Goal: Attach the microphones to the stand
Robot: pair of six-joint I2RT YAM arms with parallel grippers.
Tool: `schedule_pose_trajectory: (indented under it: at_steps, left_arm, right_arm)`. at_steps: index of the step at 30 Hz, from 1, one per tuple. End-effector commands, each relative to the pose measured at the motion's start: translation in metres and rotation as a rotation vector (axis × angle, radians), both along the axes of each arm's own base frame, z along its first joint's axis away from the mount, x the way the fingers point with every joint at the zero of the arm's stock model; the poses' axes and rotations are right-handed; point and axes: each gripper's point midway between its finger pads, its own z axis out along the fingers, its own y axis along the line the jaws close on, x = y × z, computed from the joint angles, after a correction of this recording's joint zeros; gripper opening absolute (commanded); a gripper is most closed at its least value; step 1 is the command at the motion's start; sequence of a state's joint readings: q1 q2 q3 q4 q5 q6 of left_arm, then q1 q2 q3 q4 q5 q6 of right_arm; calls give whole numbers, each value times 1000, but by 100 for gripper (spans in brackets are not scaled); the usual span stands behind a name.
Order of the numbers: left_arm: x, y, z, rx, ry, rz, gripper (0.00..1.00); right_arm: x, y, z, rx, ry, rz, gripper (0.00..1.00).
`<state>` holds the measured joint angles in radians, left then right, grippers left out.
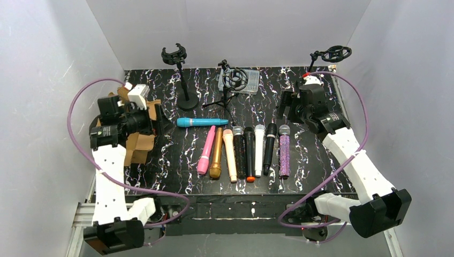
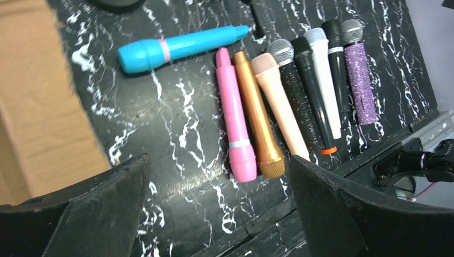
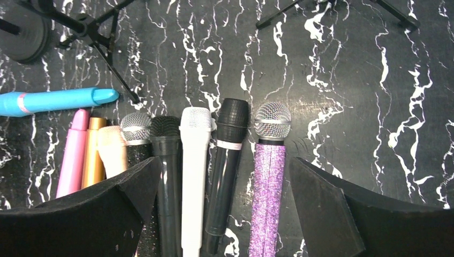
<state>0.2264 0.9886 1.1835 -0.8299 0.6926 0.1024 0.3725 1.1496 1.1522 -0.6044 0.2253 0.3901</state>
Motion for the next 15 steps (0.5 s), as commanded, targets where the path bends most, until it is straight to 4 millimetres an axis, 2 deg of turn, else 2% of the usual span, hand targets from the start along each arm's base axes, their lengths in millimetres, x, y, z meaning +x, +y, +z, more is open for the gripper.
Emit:
schedule_pose_trajectory:
  at_steps: [1,5,8,10,15]
  left_arm:
    - [45,-15,27,-7,-83,24,98]
    - [98,-23,28,48,-103,63,98]
    - [139,-29,22,123,-115,87,98]
    - [170,-26,7,157,-89,135,98]
    - [229,-24,-17,219,-88,215,99]
  right_arm:
    - [9,11,35,58,-83,34,98]
    - [9,17,41,65,-98,80,98]
    - [9,22,50,68,-121,121,98]
    - [9,24,59,77,-148,140,100]
    - [10,29,81,89,-227,181,92]
